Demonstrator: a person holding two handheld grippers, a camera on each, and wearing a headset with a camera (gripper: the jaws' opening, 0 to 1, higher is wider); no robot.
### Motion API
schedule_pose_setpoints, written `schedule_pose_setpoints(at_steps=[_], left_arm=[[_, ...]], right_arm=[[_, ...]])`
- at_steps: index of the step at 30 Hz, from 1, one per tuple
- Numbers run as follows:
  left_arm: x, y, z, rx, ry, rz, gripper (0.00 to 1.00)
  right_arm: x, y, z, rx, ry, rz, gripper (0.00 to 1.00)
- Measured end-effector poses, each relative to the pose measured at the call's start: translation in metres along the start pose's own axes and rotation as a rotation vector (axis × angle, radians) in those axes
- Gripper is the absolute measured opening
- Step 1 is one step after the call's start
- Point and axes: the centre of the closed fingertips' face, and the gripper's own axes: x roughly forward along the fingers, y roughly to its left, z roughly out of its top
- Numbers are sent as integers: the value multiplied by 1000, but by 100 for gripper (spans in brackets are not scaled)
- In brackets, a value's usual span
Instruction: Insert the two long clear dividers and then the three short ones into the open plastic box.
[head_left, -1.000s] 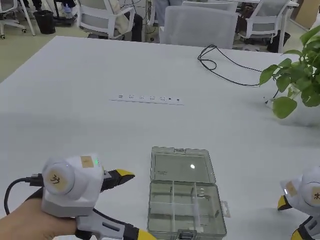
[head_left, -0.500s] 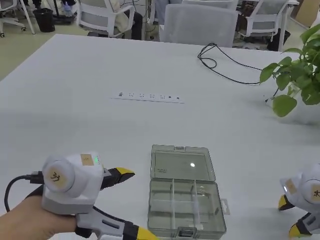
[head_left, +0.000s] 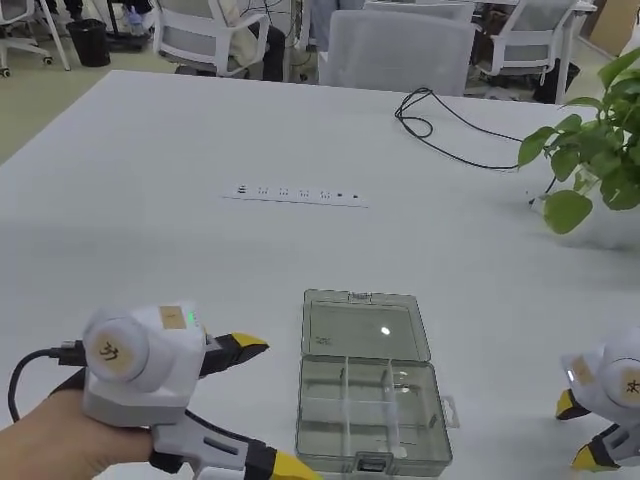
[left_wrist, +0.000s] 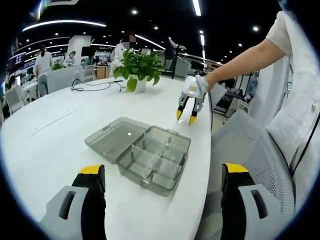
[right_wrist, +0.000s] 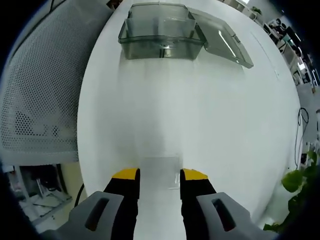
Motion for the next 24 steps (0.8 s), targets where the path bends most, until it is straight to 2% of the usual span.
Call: schedule_pose_setpoints(at_steps=[8,14,18,22,24], left_arm=[[-1,2,4,-14,-14,3,98],[0,2,10,-34,-35,6,97],[1,3,19,-58,-61,9,96],[4,3,31,-91,-97,7,95],[7,3,36,-108,-104,6,93]], right_arm=[[-20,-1,20,13,-68,-52,33],[-38,-3,42,23,-129,-97,33],[-56,-7,64,31,-176,-148,33],[-69,-7,82,24,-210,-171,33],[-78,-6,96,20,-236,-191,33]])
